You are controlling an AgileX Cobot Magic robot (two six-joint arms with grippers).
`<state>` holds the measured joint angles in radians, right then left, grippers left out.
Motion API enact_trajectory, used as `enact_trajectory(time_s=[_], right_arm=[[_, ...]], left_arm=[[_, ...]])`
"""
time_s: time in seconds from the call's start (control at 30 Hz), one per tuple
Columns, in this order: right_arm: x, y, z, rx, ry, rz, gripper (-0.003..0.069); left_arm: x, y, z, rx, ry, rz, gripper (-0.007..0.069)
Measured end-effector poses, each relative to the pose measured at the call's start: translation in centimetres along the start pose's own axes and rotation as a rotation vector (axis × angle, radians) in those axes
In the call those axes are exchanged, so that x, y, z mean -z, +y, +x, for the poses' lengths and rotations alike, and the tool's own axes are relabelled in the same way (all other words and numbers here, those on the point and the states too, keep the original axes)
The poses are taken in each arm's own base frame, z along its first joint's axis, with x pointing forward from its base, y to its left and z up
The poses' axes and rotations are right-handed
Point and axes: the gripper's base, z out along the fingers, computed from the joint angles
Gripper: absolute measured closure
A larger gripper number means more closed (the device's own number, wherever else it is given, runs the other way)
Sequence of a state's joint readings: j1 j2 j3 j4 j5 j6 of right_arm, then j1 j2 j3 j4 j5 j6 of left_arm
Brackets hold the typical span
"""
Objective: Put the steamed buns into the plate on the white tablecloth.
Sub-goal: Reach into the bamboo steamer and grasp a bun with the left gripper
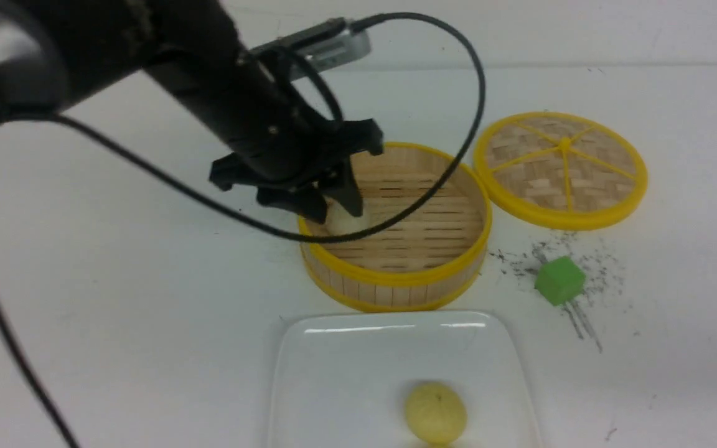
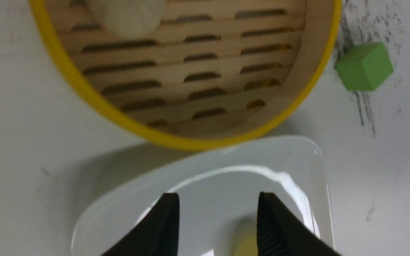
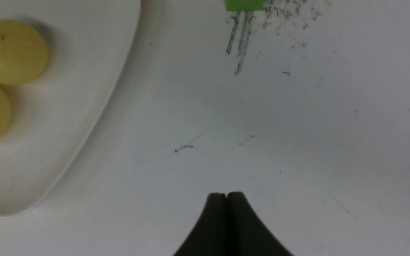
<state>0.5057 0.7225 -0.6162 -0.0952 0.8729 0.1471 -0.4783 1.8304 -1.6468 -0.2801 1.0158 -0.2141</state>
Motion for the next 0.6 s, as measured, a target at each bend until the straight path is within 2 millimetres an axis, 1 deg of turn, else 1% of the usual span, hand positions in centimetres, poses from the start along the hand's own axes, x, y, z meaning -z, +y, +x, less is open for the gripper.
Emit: enact_trajectory(time_s=[0.13, 0.17, 0.2, 0.23, 0.3, 0.33, 0.37, 0.4, 0.43, 0.5, 0.57, 0.6], right_arm=[[0.0, 0.0, -0.1, 0.0, -0.029, -0.004, 0.067], [0.0, 0.0, -0.1, 0.0, -0.03, -0.004, 0.0669], [0.0, 0.0, -0.1, 0.0, -0.03, -0.004, 0.0669], [0.0, 0.0, -0.1, 0.0, -0.031, -0.005, 0.0667], [0.0, 0.0, -0.1, 0.0, -0.034, -0.005, 0.0667], [0.0, 0.0, -0.1, 0.0, -0.034, -0.005, 0.0667], [0.0, 0.0, -0.2, 0.0, -0.039, -0.006, 0.0665], [0.0, 0.0, -0.2, 0.0, -0.039, -0.006, 0.0665], [0.0, 0.0, -0.2, 0.0, -0.039, -0.006, 0.0664], [0.0, 0.0, -0.2, 0.0, -0.042, -0.006, 0.0662], [0.0, 0.0, -0.2, 0.0, -0.043, -0.006, 0.066], [0.0, 0.0, -0.2, 0.0, -0.045, -0.007, 0.0659]], left_arm=[[-3.3, -1.4, -3.2, -0.075, -0.021, -0.106, 0.0224], [-4.0, -1.5, -3.8, -0.093, -0.025, -0.136, 0.0215], [-4.3, -1.5, -4.0, -0.097, -0.028, -0.141, 0.0213], [-5.2, -1.4, -4.8, -0.125, -0.032, -0.194, 0.0204], [-6.2, -1.1, -5.5, -0.141, -0.033, -0.233, 0.0202], [-6.3, -1.1, -5.6, -0.143, -0.033, -0.237, 0.0202], [-6.9, -0.8, -5.9, -0.15, -0.03, -0.259, 0.0202], [-7.1, -0.8, -5.9, -0.152, -0.029, -0.264, 0.0202], [-7.9, -0.5, -6.0, -0.156, -0.019, -0.279, 0.0201], [-8.9, -0.2, -5.9, -0.155, 0.003, -0.289, 0.02], [-9.3, -0.1, -5.8, -0.154, 0.012, -0.292, 0.02], [-10.0, 0.1, -5.7, -0.154, 0.024, -0.296, 0.02]])
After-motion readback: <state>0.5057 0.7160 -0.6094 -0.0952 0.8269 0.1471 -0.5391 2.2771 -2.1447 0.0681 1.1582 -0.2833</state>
